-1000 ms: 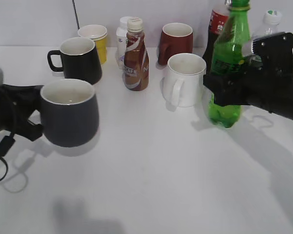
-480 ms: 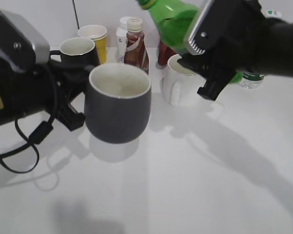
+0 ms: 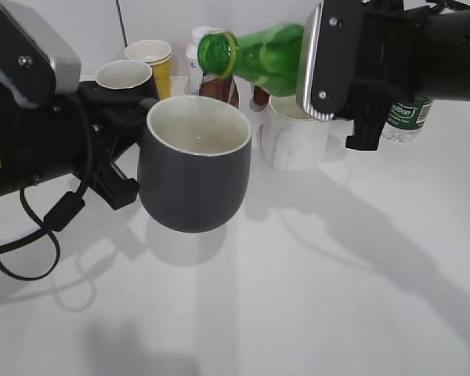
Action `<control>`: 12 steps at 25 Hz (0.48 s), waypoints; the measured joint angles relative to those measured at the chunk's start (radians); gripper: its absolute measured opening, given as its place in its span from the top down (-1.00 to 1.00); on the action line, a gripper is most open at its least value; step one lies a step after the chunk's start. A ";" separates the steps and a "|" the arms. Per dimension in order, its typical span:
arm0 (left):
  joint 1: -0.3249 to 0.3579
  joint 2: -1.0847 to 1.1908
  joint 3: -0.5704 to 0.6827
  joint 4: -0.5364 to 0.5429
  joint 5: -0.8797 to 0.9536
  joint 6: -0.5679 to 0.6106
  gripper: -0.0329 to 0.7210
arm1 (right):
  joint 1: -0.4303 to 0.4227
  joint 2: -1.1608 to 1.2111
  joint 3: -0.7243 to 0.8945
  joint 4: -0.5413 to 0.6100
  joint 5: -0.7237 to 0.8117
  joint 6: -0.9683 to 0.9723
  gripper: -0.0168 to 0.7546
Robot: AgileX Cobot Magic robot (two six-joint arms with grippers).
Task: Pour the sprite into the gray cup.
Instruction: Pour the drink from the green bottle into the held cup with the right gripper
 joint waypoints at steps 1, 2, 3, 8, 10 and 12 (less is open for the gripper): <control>-0.005 -0.006 0.000 0.000 0.001 0.000 0.78 | 0.000 0.000 0.000 0.000 0.000 -0.025 -0.15; -0.007 -0.010 0.000 0.000 0.005 0.000 0.78 | 0.000 0.000 0.000 0.000 -0.001 -0.051 -0.15; -0.008 -0.012 0.000 0.001 0.008 0.000 0.78 | 0.000 0.000 0.000 0.000 -0.001 -0.072 -0.15; -0.008 -0.016 0.000 0.001 0.020 0.000 0.78 | 0.000 0.000 0.000 0.000 -0.002 -0.184 -0.15; -0.008 -0.016 0.000 0.001 0.020 0.000 0.78 | 0.000 0.000 0.000 0.000 -0.002 -0.214 -0.15; -0.008 -0.016 0.000 0.001 0.020 0.000 0.78 | 0.000 0.000 0.000 0.000 -0.002 -0.230 -0.15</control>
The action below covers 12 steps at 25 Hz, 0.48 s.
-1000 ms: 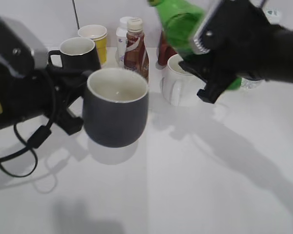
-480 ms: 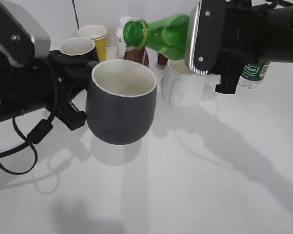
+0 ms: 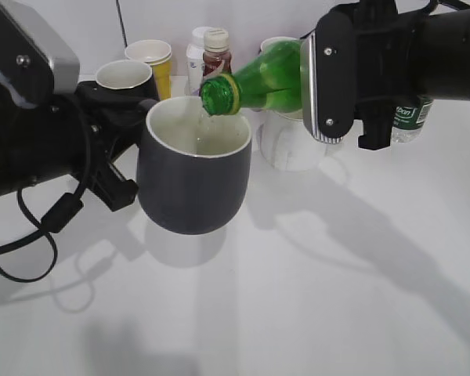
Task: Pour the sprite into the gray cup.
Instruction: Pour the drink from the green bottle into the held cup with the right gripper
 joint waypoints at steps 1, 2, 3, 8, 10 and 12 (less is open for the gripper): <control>0.000 0.000 0.000 0.002 0.000 0.000 0.78 | 0.000 0.000 0.000 0.000 0.000 -0.003 -0.15; 0.000 0.000 0.000 0.004 0.000 0.000 0.78 | 0.000 0.000 0.000 0.000 -0.001 -0.007 -0.15; 0.000 0.000 0.000 0.006 0.000 0.000 0.78 | 0.000 0.000 0.000 0.000 -0.001 -0.012 -0.15; 0.000 0.000 0.000 0.009 0.000 0.000 0.78 | 0.000 0.000 0.000 0.000 -0.001 -0.055 -0.15; 0.000 0.000 0.000 0.009 0.000 0.000 0.78 | 0.000 0.000 0.000 0.000 -0.001 -0.058 -0.15; 0.000 0.000 0.000 0.010 0.001 0.000 0.78 | 0.000 0.000 -0.005 0.000 -0.001 -0.060 -0.15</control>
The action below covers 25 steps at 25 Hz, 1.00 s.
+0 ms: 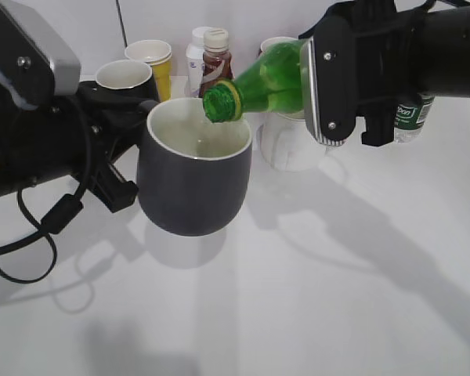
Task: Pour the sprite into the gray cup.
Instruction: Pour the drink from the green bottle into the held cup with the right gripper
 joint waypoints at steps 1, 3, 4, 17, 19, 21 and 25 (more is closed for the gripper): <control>0.000 0.000 0.000 0.000 0.000 0.000 0.78 | 0.000 0.000 -0.002 0.000 0.000 -0.001 -0.15; 0.000 0.000 0.000 0.000 0.000 0.000 0.78 | 0.000 0.000 -0.005 0.000 0.000 -0.011 -0.15; 0.000 0.000 0.000 0.000 0.000 0.000 0.78 | 0.000 0.000 -0.006 0.000 0.000 -0.022 -0.15; 0.000 0.000 0.000 0.003 0.016 0.000 0.78 | 0.000 0.000 -0.015 0.000 -0.001 -0.065 -0.15; 0.000 0.000 0.000 0.003 0.026 0.000 0.78 | 0.000 0.000 -0.027 0.000 -0.005 -0.069 -0.15; 0.000 0.000 0.000 0.003 0.030 0.000 0.78 | 0.000 0.000 -0.036 0.000 -0.009 -0.074 -0.15; 0.000 0.000 0.000 0.004 0.030 0.000 0.78 | 0.000 0.000 -0.037 0.000 -0.015 -0.090 -0.15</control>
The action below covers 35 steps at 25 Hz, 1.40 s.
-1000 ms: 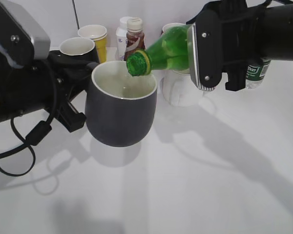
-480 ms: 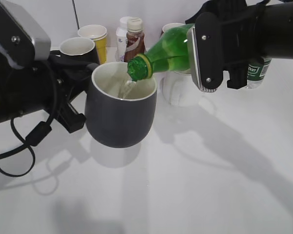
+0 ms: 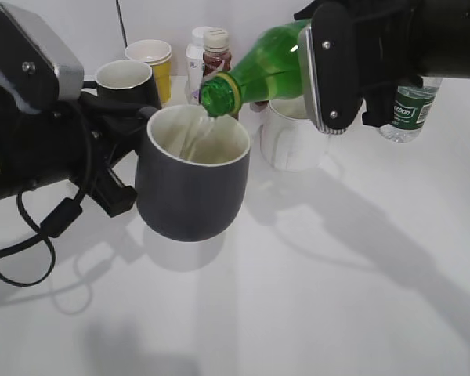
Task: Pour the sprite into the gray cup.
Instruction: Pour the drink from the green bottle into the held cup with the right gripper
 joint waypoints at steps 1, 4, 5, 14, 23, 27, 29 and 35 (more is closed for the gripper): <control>0.000 0.000 0.000 0.000 0.000 0.000 0.78 | 0.000 0.000 0.000 0.000 -0.001 -0.008 -0.15; 0.000 0.000 0.000 0.007 0.001 0.000 0.78 | 0.000 0.000 0.000 0.000 -0.001 -0.025 -0.15; 0.000 0.000 0.000 0.015 0.001 0.000 0.78 | 0.000 0.000 0.000 0.000 -0.001 -0.029 -0.15; -0.037 0.000 0.000 0.034 0.008 0.001 0.78 | 0.000 0.000 0.000 0.000 -0.001 -0.044 -0.15; -0.038 0.000 0.000 0.035 0.017 0.003 0.78 | 0.000 0.000 0.000 0.000 -0.001 -0.079 -0.15; -0.038 0.000 0.000 0.035 0.018 0.003 0.78 | 0.000 0.000 0.000 0.000 -0.001 -0.119 -0.15; -0.038 0.000 0.000 0.035 0.020 0.003 0.78 | 0.000 0.000 0.000 0.000 -0.001 -0.127 -0.15; -0.038 0.000 0.000 0.036 0.021 0.004 0.78 | 0.000 0.000 -0.001 0.000 -0.001 -0.129 -0.15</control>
